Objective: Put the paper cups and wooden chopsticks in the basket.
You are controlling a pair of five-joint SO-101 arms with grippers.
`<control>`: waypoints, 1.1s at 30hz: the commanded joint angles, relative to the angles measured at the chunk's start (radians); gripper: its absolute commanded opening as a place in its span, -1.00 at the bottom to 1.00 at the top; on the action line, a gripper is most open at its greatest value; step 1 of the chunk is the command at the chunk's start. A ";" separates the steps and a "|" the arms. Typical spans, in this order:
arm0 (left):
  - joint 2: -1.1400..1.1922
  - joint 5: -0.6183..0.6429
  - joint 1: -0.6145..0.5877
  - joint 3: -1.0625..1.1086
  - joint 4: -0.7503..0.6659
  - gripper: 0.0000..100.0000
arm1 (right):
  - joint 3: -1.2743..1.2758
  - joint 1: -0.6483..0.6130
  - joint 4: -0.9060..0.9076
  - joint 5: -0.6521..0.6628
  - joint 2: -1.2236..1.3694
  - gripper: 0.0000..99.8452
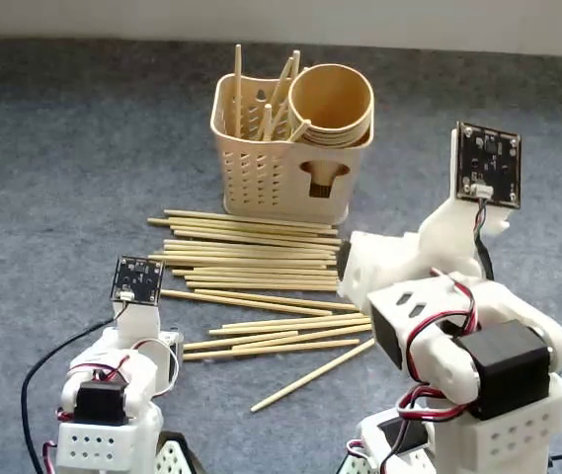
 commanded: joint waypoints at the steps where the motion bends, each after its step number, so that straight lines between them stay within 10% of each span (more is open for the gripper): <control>1: -0.004 -0.006 -0.004 0.021 0.005 -0.73 | 0.001 0.012 0.033 -0.069 -0.024 -0.58; 33: -0.004 -0.006 -0.004 0.021 0.005 -0.73 | 0.993 0.183 -0.470 -0.084 -0.374 -0.58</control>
